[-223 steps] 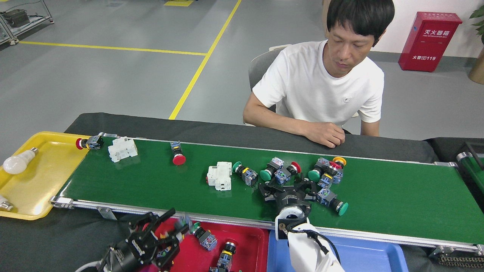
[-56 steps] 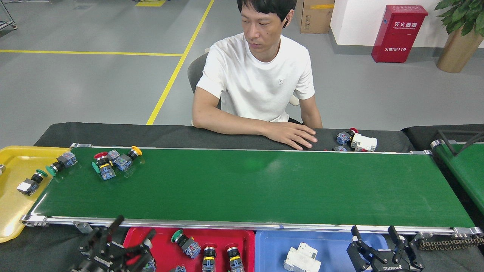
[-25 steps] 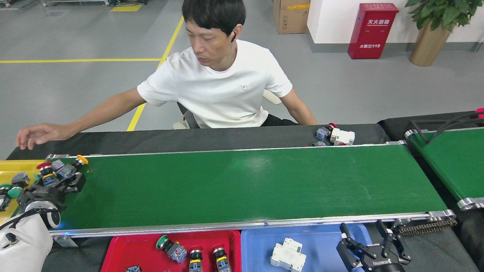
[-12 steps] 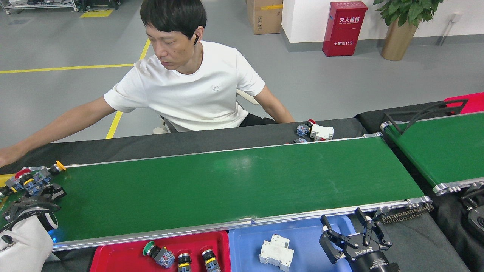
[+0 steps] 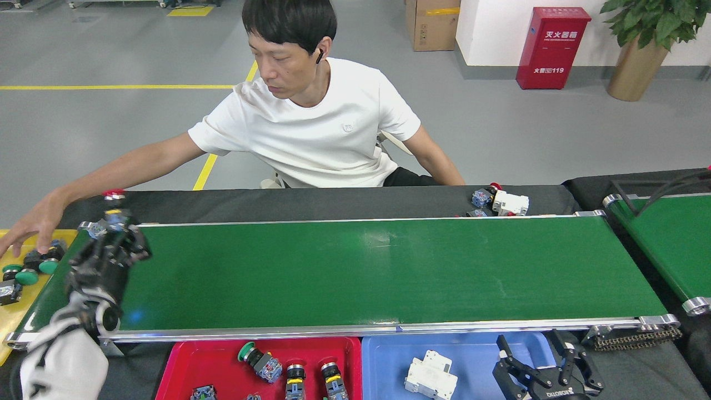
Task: Pick switch part from conveyor to tray
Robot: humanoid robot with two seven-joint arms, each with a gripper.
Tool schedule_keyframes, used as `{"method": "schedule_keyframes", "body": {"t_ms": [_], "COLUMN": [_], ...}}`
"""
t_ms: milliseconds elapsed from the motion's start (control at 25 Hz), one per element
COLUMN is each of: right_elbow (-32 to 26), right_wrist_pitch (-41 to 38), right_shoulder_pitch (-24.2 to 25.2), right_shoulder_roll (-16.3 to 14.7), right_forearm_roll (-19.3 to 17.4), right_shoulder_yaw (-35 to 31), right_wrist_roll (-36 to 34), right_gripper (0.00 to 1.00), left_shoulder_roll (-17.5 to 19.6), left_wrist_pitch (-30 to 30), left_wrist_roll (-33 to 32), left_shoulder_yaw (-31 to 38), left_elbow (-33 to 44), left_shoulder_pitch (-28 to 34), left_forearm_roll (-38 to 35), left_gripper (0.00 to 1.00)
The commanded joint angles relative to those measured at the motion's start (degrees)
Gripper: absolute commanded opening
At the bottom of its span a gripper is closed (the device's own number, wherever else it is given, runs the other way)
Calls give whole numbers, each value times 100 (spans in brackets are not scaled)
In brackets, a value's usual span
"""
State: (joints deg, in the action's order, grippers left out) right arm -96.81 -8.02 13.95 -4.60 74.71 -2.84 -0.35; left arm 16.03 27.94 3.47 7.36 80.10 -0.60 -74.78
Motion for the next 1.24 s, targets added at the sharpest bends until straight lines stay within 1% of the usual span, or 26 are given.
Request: {"method": "schedule_keyframes", "body": {"t_ms": [0,80,120,200,280,360,400,440,480,520,560,600,640,800,840,880,960,1040,1200], "right_elbow": [-93,-93,-93,-93,-93,-93,-93,-93,-93,-93,-101,-101,-110,-207,-295,-321,-356,-453,-453], "right_wrist_pitch": [3,3,3,3,3,3,3,3,3,3,3,3,3,11,38,55,29,38,29], "right_shoulder_pitch": [-15,-6,12,20,29,29,29,29,29,29,38,29,38,47,47,47,38,29,29], "right_shoulder_roll": [-6,-6,-6,-6,-6,-6,-6,-6,-6,-6,-6,-6,-6,3,11,11,20,3,-6], "right_forearm_roll": [-9,-9,-9,-9,-9,-9,-9,-9,-9,-9,-9,-9,-9,-9,-17,-26,-70,-70,-70], "right_shoulder_yaw": [-32,-41,-41,-59,-68,-68,-68,-68,-68,-68,-68,-68,-68,-76,-103,-138,-243,-270,-340], "right_wrist_roll": [-26,-26,-26,-26,-26,-26,-26,-26,-26,-26,-26,-26,-26,-26,-26,-26,-18,44,26], "right_gripper": [98,98,98,98,98,98,98,98,98,98,98,98,98,98,98,98,98,98,99], "left_shoulder_roll": [67,111,102,111,93,-21,-197,-460,-592,-680,-671,-654,-654,-636,-540,-469,-364,-355,-399], "left_wrist_pitch": [1072,1706,1706,1706,1706,1706,1706,1250,809,185,-237,-421,-412,-404,-395,-377,-157,-17,-78], "left_wrist_roll": [22,22,22,22,22,75,84,84,101,171,365,628,778,804,795,769,593,321,294], "left_shoulder_yaw": [3,38,64,99,328,952,1207,1365,1418,1435,1435,1426,1426,1506,1541,1549,1549,1558,1567], "left_elbow": [936,1429,1543,1543,1473,1332,1253,1139,1051,928,805,620,471,427,436,436,436,436,480], "left_shoulder_pitch": [718,1316,1457,1492,1431,1308,1185,1044,974,921,930,939,965,886,868,868,903,912,903], "left_forearm_roll": [16,16,8,-1,-1,-10,-36,-177,-441,-836,-1109,-1302,-1328,-1293,-1276,-1232,-959,-757,-731], "left_gripper": [100,100,100,100,100,100,100,100,100,100,100,100,100,100,100,100,100,100,100]}}
